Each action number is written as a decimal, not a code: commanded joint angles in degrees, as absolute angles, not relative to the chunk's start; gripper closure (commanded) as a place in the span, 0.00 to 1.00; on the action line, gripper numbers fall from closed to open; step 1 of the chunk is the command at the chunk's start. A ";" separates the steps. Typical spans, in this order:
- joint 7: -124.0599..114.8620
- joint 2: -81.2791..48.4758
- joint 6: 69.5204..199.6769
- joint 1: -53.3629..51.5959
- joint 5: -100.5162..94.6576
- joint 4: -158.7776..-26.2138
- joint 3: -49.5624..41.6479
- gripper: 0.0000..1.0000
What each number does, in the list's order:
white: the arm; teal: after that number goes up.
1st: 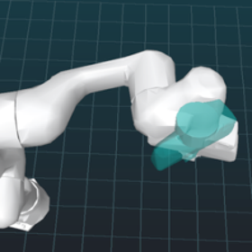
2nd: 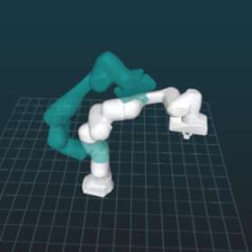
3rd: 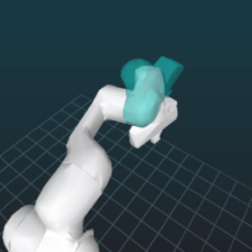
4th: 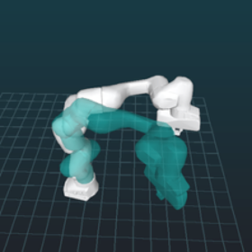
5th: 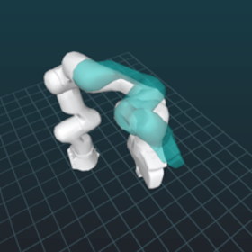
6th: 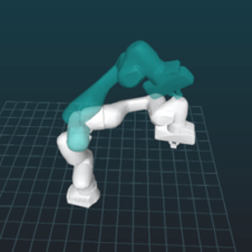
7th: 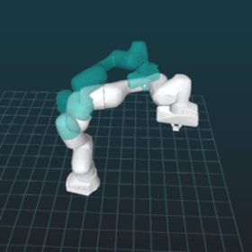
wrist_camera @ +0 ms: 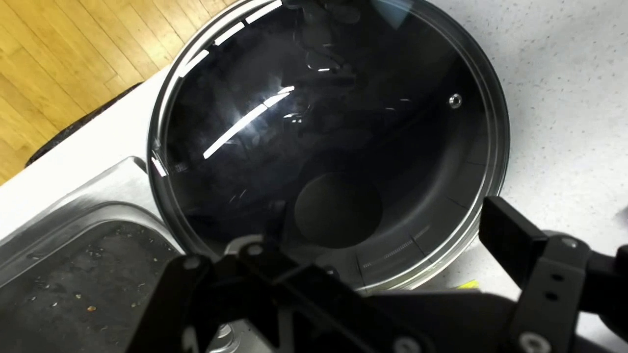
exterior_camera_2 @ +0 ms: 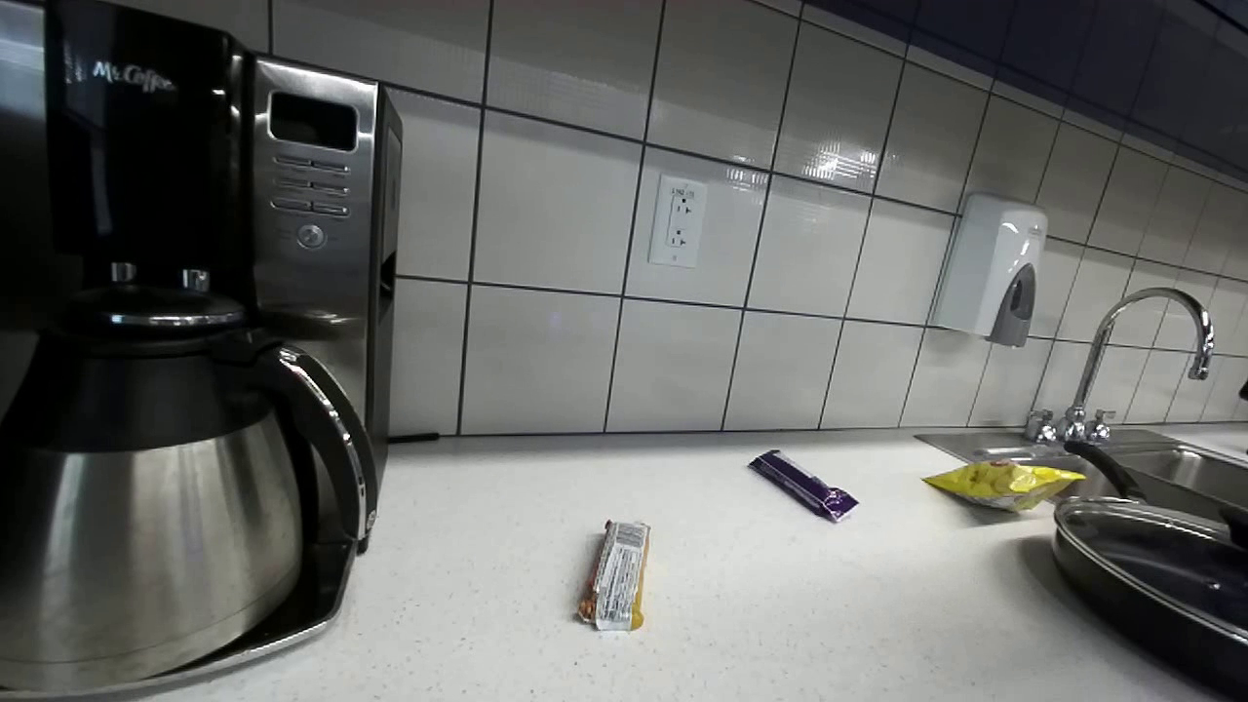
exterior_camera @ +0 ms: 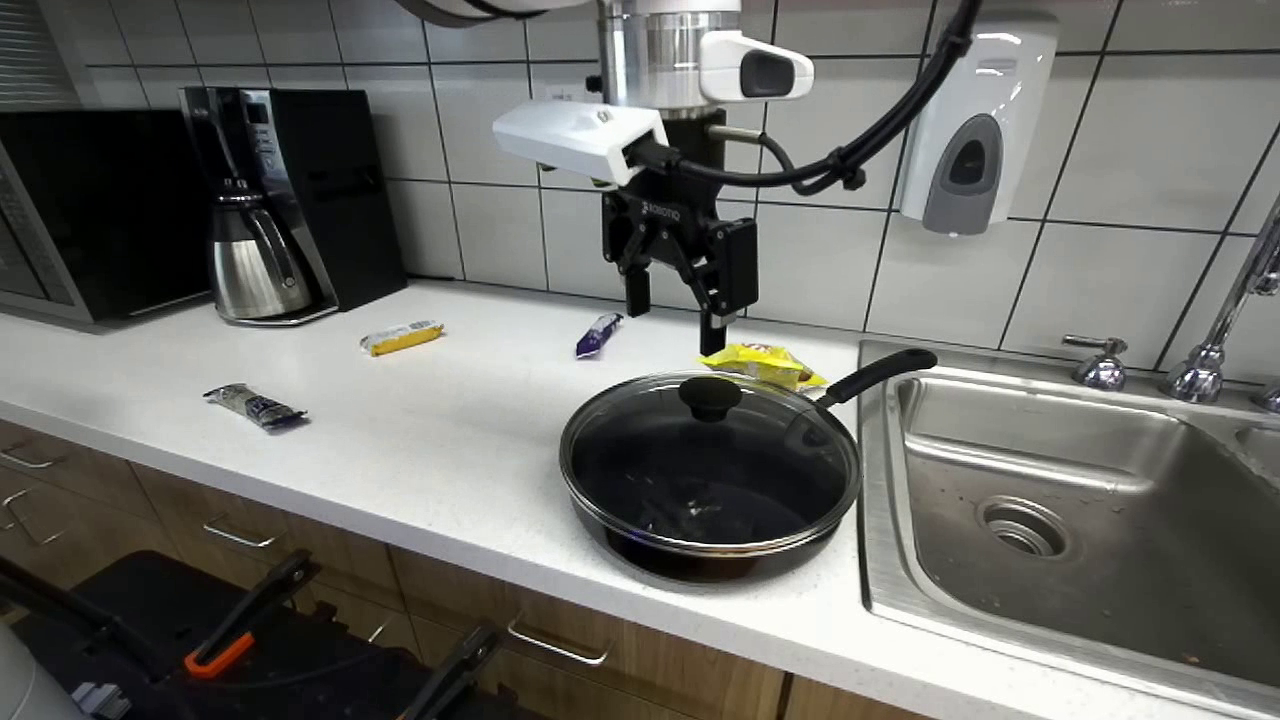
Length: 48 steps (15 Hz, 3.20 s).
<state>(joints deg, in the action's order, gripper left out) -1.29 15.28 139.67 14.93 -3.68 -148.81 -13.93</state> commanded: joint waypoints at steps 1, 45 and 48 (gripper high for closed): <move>0.06 9.51 138.79 15.11 -3.66 -144.16 -14.26 0.00; 7.93 6.02 140.26 13.02 -4.25 -142.02 -13.06 0.61; 9.43 8.11 139.58 11.42 -4.10 -142.53 -12.07 0.61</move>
<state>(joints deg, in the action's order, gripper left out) 7.19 2.83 142.23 12.23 -3.50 -141.25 -13.17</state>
